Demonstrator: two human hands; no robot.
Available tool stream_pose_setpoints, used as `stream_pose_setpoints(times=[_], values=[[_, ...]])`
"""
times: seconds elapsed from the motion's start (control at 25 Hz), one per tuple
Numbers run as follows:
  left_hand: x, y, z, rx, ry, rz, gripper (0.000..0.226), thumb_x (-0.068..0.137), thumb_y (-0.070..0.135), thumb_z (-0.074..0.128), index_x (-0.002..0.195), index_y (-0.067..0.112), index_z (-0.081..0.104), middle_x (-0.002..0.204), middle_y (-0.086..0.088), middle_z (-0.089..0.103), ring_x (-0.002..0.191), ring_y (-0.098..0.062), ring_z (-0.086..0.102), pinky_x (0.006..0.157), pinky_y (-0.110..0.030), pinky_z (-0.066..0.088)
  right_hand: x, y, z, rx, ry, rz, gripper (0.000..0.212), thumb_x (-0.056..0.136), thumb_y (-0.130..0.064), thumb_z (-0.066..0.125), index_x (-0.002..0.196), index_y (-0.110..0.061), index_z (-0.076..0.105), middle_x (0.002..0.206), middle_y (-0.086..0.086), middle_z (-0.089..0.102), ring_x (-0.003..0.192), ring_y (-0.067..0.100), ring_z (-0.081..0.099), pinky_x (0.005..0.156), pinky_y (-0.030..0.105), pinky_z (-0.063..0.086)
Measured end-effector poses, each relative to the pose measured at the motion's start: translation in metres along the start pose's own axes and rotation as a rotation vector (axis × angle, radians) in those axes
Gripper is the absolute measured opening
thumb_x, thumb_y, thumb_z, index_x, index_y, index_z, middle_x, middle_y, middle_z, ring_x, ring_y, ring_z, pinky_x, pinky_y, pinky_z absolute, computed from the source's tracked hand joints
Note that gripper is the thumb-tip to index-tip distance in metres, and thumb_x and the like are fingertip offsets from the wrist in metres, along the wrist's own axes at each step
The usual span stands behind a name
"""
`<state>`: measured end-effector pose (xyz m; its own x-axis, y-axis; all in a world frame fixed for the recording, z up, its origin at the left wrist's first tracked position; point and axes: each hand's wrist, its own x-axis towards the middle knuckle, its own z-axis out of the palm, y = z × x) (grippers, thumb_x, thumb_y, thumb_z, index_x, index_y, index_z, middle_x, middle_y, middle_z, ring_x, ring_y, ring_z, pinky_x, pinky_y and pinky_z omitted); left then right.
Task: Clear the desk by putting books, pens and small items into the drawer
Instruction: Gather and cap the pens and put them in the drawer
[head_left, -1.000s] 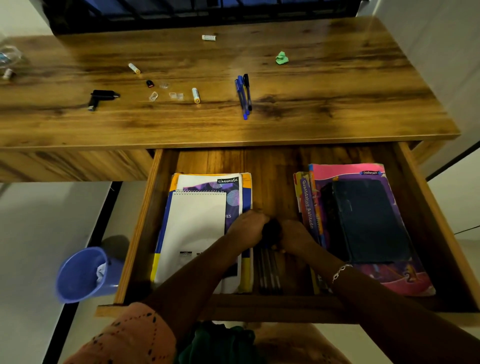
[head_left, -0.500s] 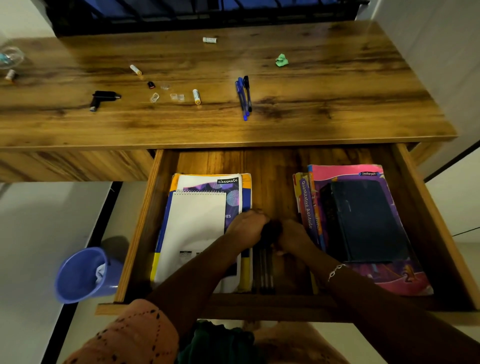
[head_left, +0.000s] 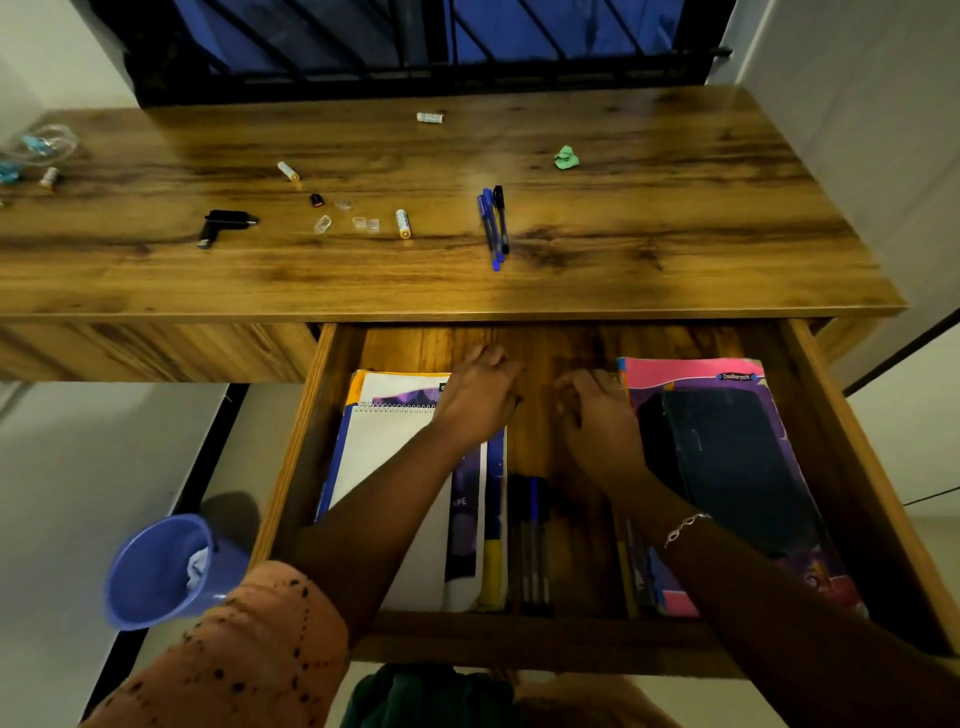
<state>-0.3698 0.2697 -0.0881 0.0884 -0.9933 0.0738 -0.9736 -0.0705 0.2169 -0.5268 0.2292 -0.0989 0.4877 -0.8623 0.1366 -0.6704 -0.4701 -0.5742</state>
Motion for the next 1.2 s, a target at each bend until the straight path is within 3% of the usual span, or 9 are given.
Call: stream_pose_setpoints(times=[0.2, 0.48, 0.6, 0.76, 0.88, 0.96, 1.04, 1.12, 1.2], values=[[0.040, -0.015, -0.033, -0.009, 0.121, -0.098, 0.045, 0.089, 0.026, 0.057, 0.130, 0.012, 0.049, 0.127, -0.010, 0.048, 0.124, -0.024, 0.036, 0.099, -0.033, 0.035, 0.046, -0.003, -0.014, -0.042, 0.051, -0.055, 0.027, 0.080, -0.002, 0.057, 0.107, -0.006, 0.061, 0.114, 0.017, 0.057, 0.106, 0.035, 0.052, 0.086, 0.037, 0.042], [0.093, -0.032, -0.063, 0.009, 0.106, -0.271, 0.040, 0.092, 0.034, 0.051, 0.126, 0.013, 0.048, 0.131, -0.011, 0.047, 0.124, -0.028, 0.040, 0.100, -0.036, 0.033, 0.122, -0.014, -0.031, -0.119, 0.011, -0.058, 0.034, 0.086, -0.009, 0.054, 0.119, -0.006, 0.053, 0.123, 0.017, 0.053, 0.111, 0.037, 0.051, 0.088, 0.035, 0.043], [0.112, -0.038, -0.067, -0.059, 0.096, -0.333, 0.035, 0.092, 0.025, 0.053, 0.122, 0.008, 0.051, 0.127, -0.015, 0.051, 0.120, -0.031, 0.046, 0.097, -0.036, 0.036, 0.158, -0.019, -0.030, -0.067, -0.042, 0.001, 0.034, 0.088, -0.011, 0.054, 0.121, -0.009, 0.053, 0.124, 0.015, 0.056, 0.112, 0.036, 0.053, 0.091, 0.035, 0.044], [0.140, -0.051, -0.062, -0.446, 0.154, -0.505, 0.030, 0.091, 0.011, 0.052, 0.119, 0.003, 0.051, 0.119, -0.017, 0.059, 0.110, -0.032, 0.056, 0.089, -0.035, 0.044, 0.213, -0.026, -0.023, 0.081, -0.209, 0.138, 0.034, 0.089, -0.008, 0.052, 0.123, -0.006, 0.052, 0.121, 0.014, 0.059, 0.112, 0.030, 0.055, 0.095, 0.035, 0.043], [0.156, -0.057, -0.058, -0.876, 0.214, -0.713, 0.026, 0.094, 0.006, 0.045, 0.118, 0.002, 0.051, 0.105, -0.017, 0.061, 0.093, -0.026, 0.057, 0.082, -0.034, 0.046, 0.245, -0.031, -0.016, 0.232, -0.257, 0.219, 0.023, 0.088, -0.005, 0.049, 0.110, -0.004, 0.057, 0.119, 0.021, 0.058, 0.109, 0.031, 0.056, 0.098, 0.044, 0.045], [0.166, -0.058, -0.061, -1.189, 0.277, -0.833, 0.016, 0.094, 0.004, 0.041, 0.101, 0.007, 0.055, 0.086, -0.012, 0.057, 0.074, -0.023, 0.055, 0.067, -0.035, 0.049, 0.261, -0.034, -0.008, 0.285, -0.258, 0.263, 0.023, 0.089, -0.006, 0.046, 0.108, -0.002, 0.058, 0.117, 0.023, 0.058, 0.111, 0.038, 0.056, 0.096, 0.049, 0.046], [0.174, -0.060, -0.065, -1.297, 0.275, -0.879, 0.025, 0.095, 0.001, 0.036, 0.076, 0.013, 0.049, 0.071, -0.007, 0.051, 0.059, -0.018, 0.050, 0.050, -0.027, 0.041, 0.269, -0.043, 0.002, 0.308, -0.283, 0.284, 0.028, 0.088, -0.008, 0.046, 0.112, 0.004, 0.057, 0.115, 0.025, 0.060, 0.108, 0.040, 0.057, 0.093, 0.049, 0.048], [0.179, -0.059, -0.065, -1.333, 0.233, -0.873, 0.031, 0.095, 0.001, 0.036, 0.070, 0.014, 0.047, 0.068, -0.005, 0.053, 0.056, -0.015, 0.050, 0.042, -0.020, 0.039, 0.272, -0.051, 0.013, 0.259, -0.264, 0.282, 0.028, 0.087, -0.009, 0.049, 0.107, 0.007, 0.059, 0.113, 0.026, 0.061, 0.107, 0.040, 0.059, 0.088, 0.043, 0.051], [0.181, -0.057, -0.062, -1.346, 0.200, -0.850, 0.031, 0.093, -0.003, 0.038, 0.068, 0.011, 0.052, 0.068, -0.007, 0.055, 0.055, -0.015, 0.049, 0.043, -0.018, 0.039, 0.270, -0.057, 0.019, 0.129, -0.243, 0.254, 0.027, 0.089, -0.012, 0.050, 0.107, 0.006, 0.060, 0.114, 0.024, 0.061, 0.109, 0.037, 0.057, 0.085, 0.038, 0.047]])
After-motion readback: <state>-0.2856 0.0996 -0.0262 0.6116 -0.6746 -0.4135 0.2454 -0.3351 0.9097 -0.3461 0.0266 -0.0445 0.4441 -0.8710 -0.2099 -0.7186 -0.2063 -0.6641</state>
